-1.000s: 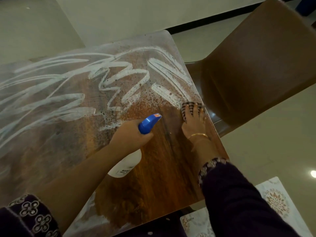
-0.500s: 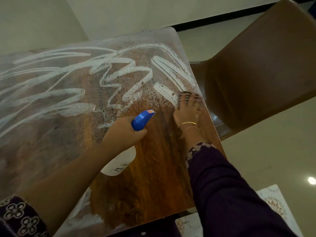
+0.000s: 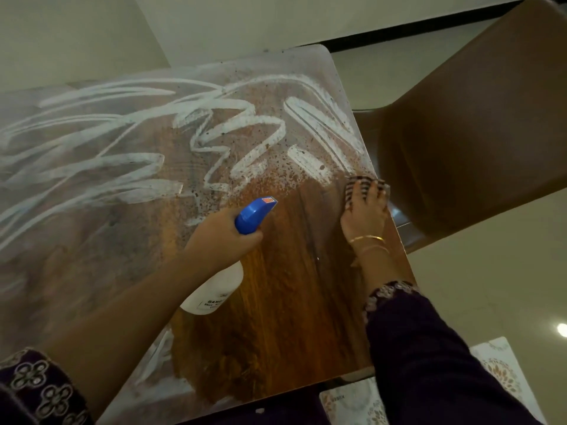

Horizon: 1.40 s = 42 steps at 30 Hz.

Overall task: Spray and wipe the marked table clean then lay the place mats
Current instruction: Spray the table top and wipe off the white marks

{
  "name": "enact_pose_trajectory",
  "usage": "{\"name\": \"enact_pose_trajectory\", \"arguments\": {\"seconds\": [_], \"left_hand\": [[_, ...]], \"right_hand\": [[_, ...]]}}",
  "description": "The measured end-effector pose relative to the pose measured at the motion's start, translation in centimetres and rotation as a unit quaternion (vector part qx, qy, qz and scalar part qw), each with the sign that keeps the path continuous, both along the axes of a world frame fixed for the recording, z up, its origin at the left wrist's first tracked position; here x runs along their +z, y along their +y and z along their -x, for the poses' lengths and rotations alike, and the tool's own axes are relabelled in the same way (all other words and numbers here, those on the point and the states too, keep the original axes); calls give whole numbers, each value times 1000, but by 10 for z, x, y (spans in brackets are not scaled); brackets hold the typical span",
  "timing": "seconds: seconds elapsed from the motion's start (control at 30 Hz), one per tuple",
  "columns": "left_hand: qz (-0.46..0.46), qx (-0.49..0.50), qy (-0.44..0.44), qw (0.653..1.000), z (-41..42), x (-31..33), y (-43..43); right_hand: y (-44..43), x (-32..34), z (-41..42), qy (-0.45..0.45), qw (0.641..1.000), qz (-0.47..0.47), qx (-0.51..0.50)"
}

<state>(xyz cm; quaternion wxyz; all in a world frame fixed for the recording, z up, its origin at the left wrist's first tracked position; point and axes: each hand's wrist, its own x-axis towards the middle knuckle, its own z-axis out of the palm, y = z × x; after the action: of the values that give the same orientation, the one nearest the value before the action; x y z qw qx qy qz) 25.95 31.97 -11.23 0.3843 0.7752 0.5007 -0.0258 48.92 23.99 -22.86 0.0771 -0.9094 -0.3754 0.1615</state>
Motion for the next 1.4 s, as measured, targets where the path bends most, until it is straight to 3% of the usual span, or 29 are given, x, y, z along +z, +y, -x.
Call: {"name": "enact_pose_trajectory", "arguments": {"seconds": [0.1,0.17,0.27,0.43,0.57,0.63,0.73,0.83,0.9,1.0,1.1,1.2,1.3,1.37,1.4], "left_hand": [[-2,8,4,1000,5,2,-2],[-3,16,11,1000,8,5,-2],[-14,32,28,999,14,7,3],[-23,32,30,999,22,9,3],[11,4,41,999,29,4,-8],[22,18,35,999,34,0,-13],[20,36,38,998,39,-4,-18],[23,51,42,998,46,-3,-18],[13,68,39,997,52,-2,-14],[-13,97,19,995,56,2,-8],[-23,115,-2,993,56,3,-2],[-29,126,-14,992,50,4,3],[-37,123,-21,991,43,3,9],[-38,121,-21,992,38,2,16],[-38,119,-21,992,36,2,20]], "right_hand": [[22,-4,64,-3,993,-31,116],[16,1,115,43,976,-40,208],[-7,10,124,66,961,-24,267],[-41,-3,26,13,997,10,69],[-47,1,65,10,1000,9,-3],[-47,3,111,2,998,-21,52],[-49,4,167,25,976,-32,214],[-43,-1,148,32,946,-29,321],[-27,-7,98,-4,961,-18,277],[8,-5,27,-23,995,12,99],[42,3,39,-9,1000,15,-13],[56,-1,105,-17,989,-30,142],[53,1,146,37,935,-42,349],[59,-1,120,23,917,-40,396],[62,-2,98,3,925,-44,378]]}}
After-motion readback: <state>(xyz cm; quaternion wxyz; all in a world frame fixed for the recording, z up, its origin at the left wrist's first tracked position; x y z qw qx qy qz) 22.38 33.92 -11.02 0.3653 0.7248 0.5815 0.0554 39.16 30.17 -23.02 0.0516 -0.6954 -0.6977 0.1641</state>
